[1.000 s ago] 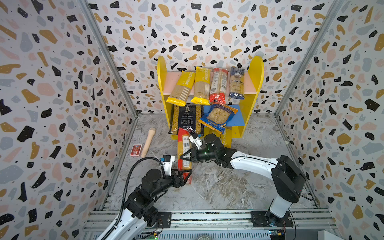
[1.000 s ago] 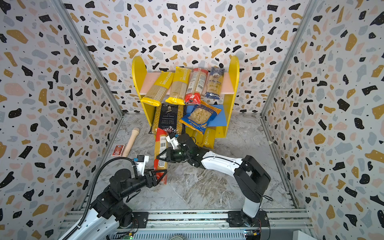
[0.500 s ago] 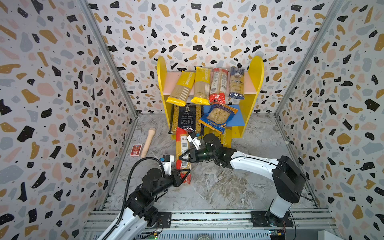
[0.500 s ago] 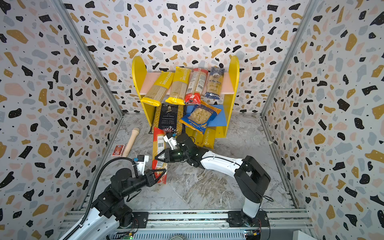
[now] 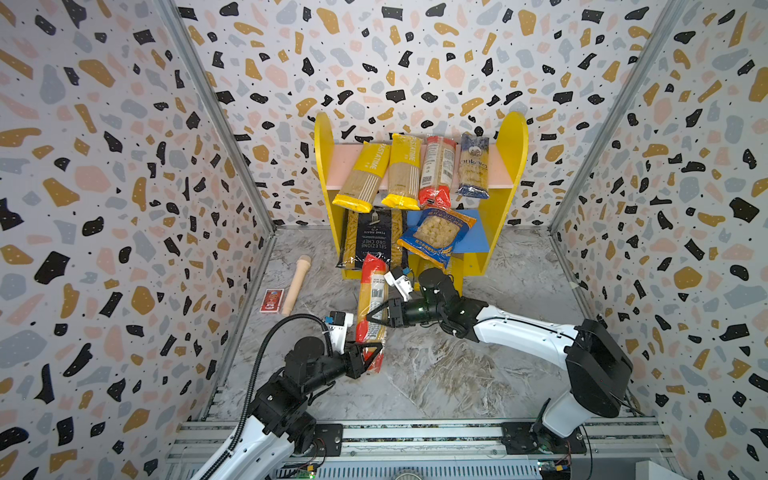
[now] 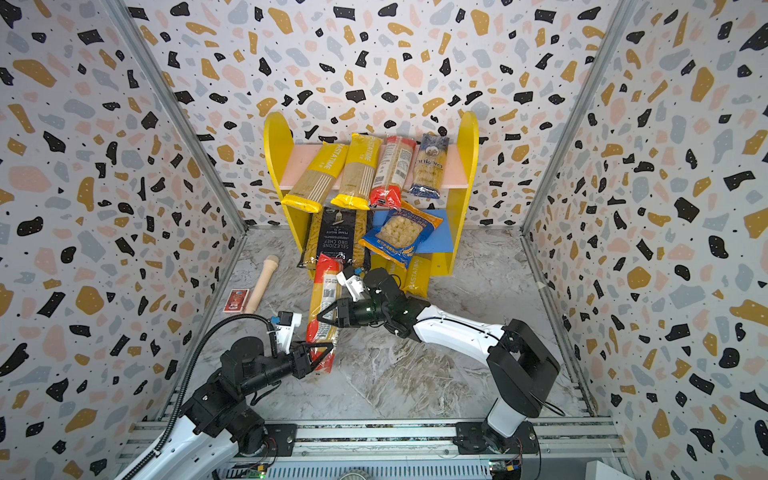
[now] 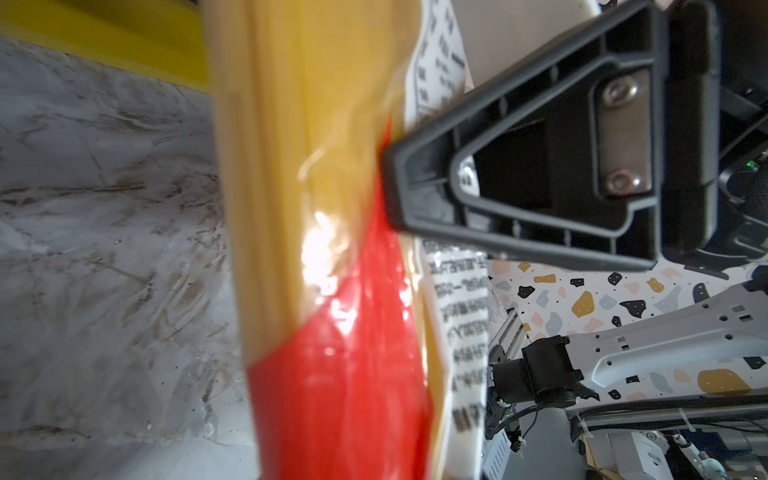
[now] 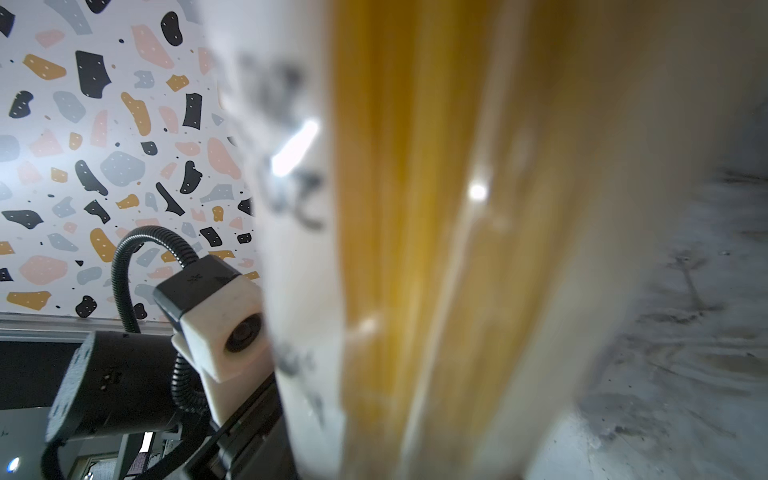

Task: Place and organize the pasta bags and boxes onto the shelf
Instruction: 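Grasp the upright spaghetti pack with the left gripper beside the right gripper, then open the right gripper and draw it back while the left gripper holds the pack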

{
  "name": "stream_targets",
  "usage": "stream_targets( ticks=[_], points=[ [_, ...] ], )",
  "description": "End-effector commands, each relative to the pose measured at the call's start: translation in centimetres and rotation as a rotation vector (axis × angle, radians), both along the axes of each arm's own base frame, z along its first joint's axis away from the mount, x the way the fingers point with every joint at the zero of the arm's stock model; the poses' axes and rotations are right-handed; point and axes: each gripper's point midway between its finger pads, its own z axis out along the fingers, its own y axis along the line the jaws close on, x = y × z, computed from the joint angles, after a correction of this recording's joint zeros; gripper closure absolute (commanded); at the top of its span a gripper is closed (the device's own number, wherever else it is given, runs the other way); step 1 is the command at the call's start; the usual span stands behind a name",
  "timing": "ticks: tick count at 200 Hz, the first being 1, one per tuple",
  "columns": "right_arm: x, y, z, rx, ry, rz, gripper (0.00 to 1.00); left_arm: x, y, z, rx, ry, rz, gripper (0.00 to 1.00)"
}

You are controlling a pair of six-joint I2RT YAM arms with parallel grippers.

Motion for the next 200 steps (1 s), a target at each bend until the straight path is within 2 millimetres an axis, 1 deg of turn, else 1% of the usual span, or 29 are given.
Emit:
stream_targets(
  ticks=[1,11,23,53,88,105,136,160,189,195,198,200],
  points=[
    [0.8,-1.5,4.2,0.088,-0.066,-0.022,0.45,1.0,0.7,2.3,0.013,-0.097,0.05,1.0],
    [1.0,-1.8,3.8,0.081,-0.06,-0.032,0.4,1.1,0.7,2.6,0.01,-0.102,0.05,1.0],
    [1.4,-2.3,3.5,0.078,-0.056,-0.045,0.38,1.1,0.7,2.7,0.009,-0.102,0.054,1.0],
    [2.2,-4.0,3.1,0.082,-0.044,-0.075,0.37,1.2,0.8,2.4,0.017,-0.094,0.057,1.0],
    [2.7,-6.8,3.8,0.091,-0.062,-0.119,0.37,1.4,0.7,1.7,0.018,-0.076,0.064,1.0],
    [2.3,-8.5,4.3,0.096,-0.069,-0.139,0.37,1.7,0.5,1.3,0.016,-0.065,0.064,1.0],
    [0.8,-11.7,5.1,0.083,-0.105,-0.177,0.36,1.9,0.2,0.4,0.019,-0.042,0.06,1.0],
    [0.3,-14.2,6.0,0.076,-0.135,-0.222,0.33,2.1,0.2,-0.5,0.028,-0.023,0.069,1.0],
    [-0.4,-16.1,7.1,0.076,-0.168,-0.247,0.3,2.4,0.3,-1.8,0.057,0.003,0.082,1.0],
    [-0.5,-16.4,7.4,0.079,-0.178,-0.253,0.28,2.6,0.3,-2.0,0.058,0.005,0.084,1.0],
    [-0.6,-16.5,7.6,0.082,-0.183,-0.256,0.26,2.6,0.2,-2.1,0.061,0.006,0.085,1.0],
    [-0.7,-16.6,7.7,0.083,-0.184,-0.256,0.17,2.7,0.2,-2.1,0.061,0.007,0.086,1.0]
  ],
)
